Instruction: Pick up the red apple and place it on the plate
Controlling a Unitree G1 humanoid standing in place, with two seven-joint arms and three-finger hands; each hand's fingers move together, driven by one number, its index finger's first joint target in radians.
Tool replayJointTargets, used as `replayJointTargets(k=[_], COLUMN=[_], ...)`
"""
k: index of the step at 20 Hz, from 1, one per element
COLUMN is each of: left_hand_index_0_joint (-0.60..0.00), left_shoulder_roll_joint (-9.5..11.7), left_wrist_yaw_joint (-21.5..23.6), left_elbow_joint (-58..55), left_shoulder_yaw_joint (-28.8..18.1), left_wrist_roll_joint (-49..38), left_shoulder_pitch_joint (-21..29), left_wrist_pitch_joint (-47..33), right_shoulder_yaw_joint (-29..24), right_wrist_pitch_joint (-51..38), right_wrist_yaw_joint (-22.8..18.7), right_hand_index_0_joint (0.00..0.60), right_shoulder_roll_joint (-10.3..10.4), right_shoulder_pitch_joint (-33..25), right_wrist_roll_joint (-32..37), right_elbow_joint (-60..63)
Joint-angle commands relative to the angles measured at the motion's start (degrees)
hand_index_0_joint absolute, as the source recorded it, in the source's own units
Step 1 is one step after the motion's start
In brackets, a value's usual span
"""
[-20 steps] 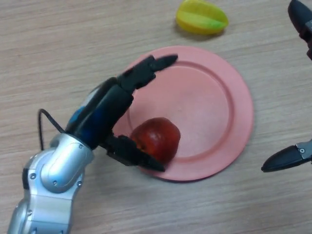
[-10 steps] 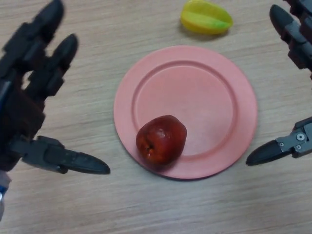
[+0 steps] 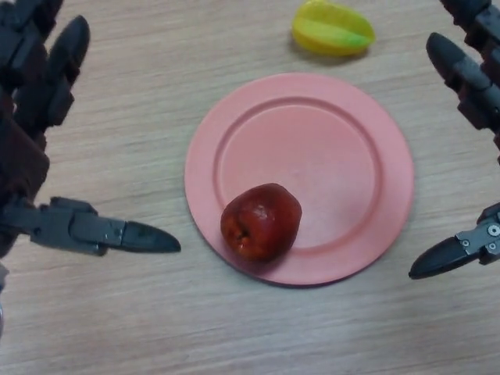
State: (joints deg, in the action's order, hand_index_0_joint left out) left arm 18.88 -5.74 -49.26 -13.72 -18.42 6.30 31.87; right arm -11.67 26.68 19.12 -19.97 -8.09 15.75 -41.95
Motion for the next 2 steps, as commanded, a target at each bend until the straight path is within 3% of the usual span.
replayJointTargets(k=[1, 2], left_hand_index_0_joint=[0.000, 0.000], left_shoulder_roll_joint=[0.62, 0.04], left_wrist_yaw_joint=[-1.26, -1.64], left_elbow_joint=[0.19, 0.76], left_shoulder_yaw_joint=[3.09, 4.04], left_wrist_roll_joint=[9.41, 10.55], left_shoulder_pitch_joint=[1.94, 2.23], left_wrist_pitch_joint=[-8.08, -8.17], right_shoulder_yaw_joint=[-4.31, -4.58], right_wrist_pitch_joint=[-5.63, -6.14], right_wrist_yaw_joint=[-0.23, -0.14], right_hand_index_0_joint=[0.000, 0.000], right_shoulder_roll_joint=[-1.75, -1.97], right_shoulder_pitch_joint=[-1.64, -1.86], right_wrist_roll_joint=[3.57, 3.81], right_elbow_joint=[-1.31, -0.56])
